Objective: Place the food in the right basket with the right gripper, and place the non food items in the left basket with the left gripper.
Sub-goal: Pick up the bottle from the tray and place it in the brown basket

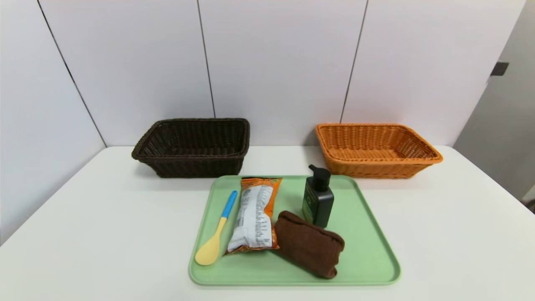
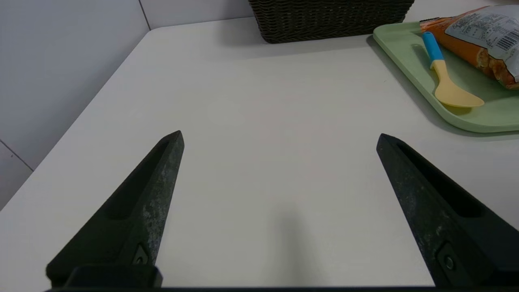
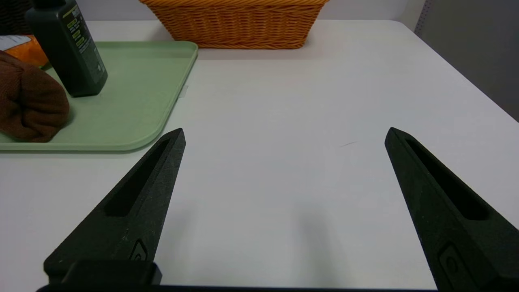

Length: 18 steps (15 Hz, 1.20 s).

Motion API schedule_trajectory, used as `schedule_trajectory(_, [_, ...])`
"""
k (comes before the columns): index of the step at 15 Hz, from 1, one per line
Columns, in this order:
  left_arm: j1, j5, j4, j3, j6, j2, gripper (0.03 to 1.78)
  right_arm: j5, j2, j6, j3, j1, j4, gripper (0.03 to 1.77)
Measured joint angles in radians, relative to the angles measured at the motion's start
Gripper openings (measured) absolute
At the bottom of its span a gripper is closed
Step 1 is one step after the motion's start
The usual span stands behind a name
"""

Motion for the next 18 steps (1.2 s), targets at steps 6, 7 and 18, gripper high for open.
schedule_trajectory(6, [0.000,0.000,0.000,0.000,0.000,0.000,1.69,0.001,0.000,-0.003,0.000,0.000,0.000,1.70])
schedule_trajectory(7, [0.000,0.000,0.000,0.000,0.000,0.000,1.69,0.001,0.000,-0.002,0.000,0.000,0.000,1.70])
schedule_trajectory(18, [0.000,-0.020,-0.001,0.000,0.011,0.000,1.69,0.004,0.000,-0.046,-0.002,0.000,-0.009,1.70])
